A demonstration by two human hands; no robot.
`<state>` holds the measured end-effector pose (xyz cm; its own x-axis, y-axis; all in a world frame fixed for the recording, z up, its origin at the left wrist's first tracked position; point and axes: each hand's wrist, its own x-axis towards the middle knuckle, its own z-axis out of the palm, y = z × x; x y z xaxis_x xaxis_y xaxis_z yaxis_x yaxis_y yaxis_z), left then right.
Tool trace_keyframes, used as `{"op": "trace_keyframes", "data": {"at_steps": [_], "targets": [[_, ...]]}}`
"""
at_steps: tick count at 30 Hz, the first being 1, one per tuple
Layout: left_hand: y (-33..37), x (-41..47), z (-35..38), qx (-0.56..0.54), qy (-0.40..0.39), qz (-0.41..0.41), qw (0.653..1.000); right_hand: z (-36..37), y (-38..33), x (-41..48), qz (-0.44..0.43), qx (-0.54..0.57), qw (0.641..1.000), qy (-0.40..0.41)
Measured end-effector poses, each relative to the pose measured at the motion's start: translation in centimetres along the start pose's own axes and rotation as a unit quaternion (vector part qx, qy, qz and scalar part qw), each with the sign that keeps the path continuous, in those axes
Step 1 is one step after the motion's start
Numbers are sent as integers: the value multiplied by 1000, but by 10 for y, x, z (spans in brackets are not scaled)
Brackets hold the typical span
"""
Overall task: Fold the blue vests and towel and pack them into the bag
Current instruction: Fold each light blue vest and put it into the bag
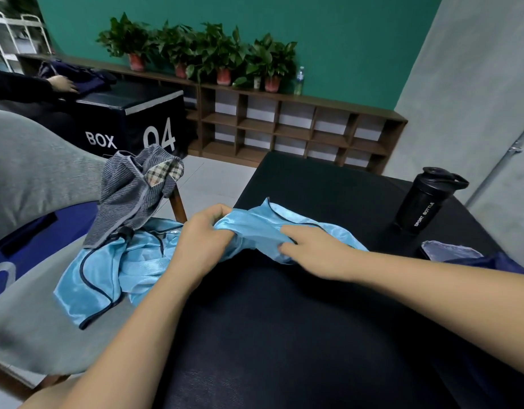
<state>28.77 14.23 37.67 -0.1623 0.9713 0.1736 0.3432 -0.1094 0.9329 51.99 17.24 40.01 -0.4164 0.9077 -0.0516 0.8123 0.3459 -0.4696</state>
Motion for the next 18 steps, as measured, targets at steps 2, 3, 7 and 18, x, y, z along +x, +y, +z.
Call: {"op": "trace_keyframes", "data": {"at_steps": [2,3,7,18], "targets": [[-2,3,-1,7,13,1,1000,-22,2,0,24,32,999,22],[-4,5,-1,19,19,6,1000,-35,4,0,32,52,997,37],[-7,8,0,80,37,43,995,-87,8,-7,42,139,985,93],[-10,11,-6,130,84,31,988,-176,-1,-34,36,283,951,122]]}}
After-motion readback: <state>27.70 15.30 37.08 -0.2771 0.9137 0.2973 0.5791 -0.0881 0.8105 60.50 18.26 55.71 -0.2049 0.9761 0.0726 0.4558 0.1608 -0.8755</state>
